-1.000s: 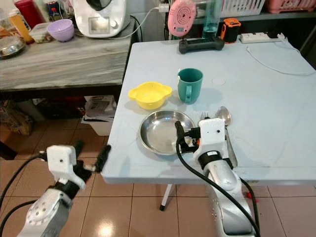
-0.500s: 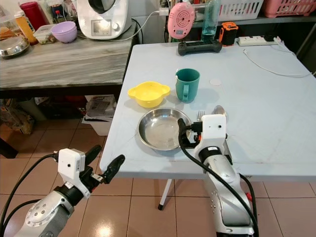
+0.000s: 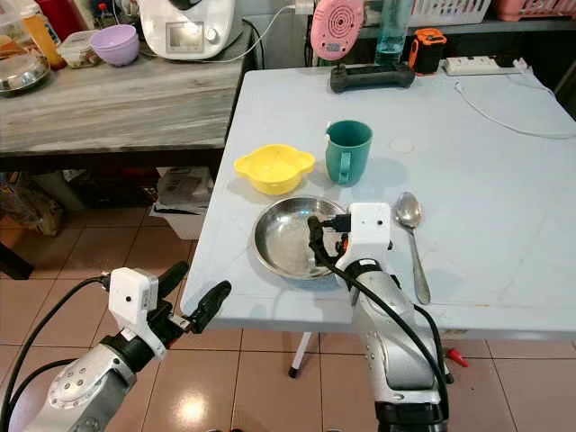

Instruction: Setting the table

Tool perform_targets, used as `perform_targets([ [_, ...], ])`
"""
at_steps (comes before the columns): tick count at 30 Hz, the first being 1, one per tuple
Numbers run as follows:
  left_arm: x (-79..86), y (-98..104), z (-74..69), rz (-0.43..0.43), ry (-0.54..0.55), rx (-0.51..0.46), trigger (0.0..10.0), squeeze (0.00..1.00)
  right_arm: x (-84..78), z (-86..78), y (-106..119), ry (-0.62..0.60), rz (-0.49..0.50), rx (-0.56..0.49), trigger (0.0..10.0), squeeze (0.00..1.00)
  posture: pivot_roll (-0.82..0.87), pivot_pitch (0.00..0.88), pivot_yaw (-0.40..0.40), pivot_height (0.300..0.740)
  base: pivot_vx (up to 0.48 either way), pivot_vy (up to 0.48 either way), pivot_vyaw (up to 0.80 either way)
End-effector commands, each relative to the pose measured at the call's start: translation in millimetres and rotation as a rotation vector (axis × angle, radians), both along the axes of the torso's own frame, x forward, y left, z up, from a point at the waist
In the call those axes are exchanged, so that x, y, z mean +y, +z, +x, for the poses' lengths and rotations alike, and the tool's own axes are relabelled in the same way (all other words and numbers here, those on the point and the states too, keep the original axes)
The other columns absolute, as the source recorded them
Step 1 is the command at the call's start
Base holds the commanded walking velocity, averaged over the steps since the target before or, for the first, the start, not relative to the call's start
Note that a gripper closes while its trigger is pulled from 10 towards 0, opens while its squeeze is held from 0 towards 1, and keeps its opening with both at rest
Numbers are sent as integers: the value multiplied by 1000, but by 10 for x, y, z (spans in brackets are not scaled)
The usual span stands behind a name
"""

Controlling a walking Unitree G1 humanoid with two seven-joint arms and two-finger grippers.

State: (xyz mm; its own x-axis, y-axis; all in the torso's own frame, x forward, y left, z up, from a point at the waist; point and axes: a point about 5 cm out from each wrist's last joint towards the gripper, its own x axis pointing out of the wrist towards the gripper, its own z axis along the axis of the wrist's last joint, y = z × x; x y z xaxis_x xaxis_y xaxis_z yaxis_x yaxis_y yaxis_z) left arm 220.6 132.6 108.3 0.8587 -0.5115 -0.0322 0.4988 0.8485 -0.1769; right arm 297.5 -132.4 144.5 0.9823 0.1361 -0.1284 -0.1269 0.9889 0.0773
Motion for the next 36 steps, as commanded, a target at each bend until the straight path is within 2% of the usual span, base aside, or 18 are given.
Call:
perform_targets([
  [1,5,-21,-23,6,4,14,10000,0,8,-6,-26,-13,4,17,10000,0,-123,125,77,740,0,0,0],
  [8,-2,-20,-30,4,5,15,10000,0,-52,-18,-117,-34,-1,74,10000,0,-124,128,77,740,0,0,0],
  [14,-4,-18,-34,7,-1,18,10000,0,-2,-24,-186,-15,0,124,10000,0,-124,131,80,740,0,0,0],
  [15,-3,-18,-36,8,-2,19,10000,0,10,-30,-203,-10,9,135,4980,0,-124,132,80,740,0,0,0],
  [16,-3,-18,-36,8,-2,19,10000,0,10,-30,-203,-10,9,135,4980,0,-124,132,80,740,0,0,0],
  [17,-4,-20,-40,9,-3,20,10000,0,15,-35,-209,-7,14,140,1922,0,-124,132,81,740,0,0,0],
  [18,-4,-20,-40,9,-3,20,10000,0,15,-36,-209,-7,13,140,1922,0,-124,132,81,740,0,0,0],
  [20,-5,-21,-43,9,-3,21,10000,0,17,-37,-207,-5,14,140,0,0,-122,134,80,740,0,0,0],
  [36,-12,-33,-47,6,-12,28,10000,0,3,-36,-257,-3,9,177,0,0,-120,132,80,740,0,0,0],
])
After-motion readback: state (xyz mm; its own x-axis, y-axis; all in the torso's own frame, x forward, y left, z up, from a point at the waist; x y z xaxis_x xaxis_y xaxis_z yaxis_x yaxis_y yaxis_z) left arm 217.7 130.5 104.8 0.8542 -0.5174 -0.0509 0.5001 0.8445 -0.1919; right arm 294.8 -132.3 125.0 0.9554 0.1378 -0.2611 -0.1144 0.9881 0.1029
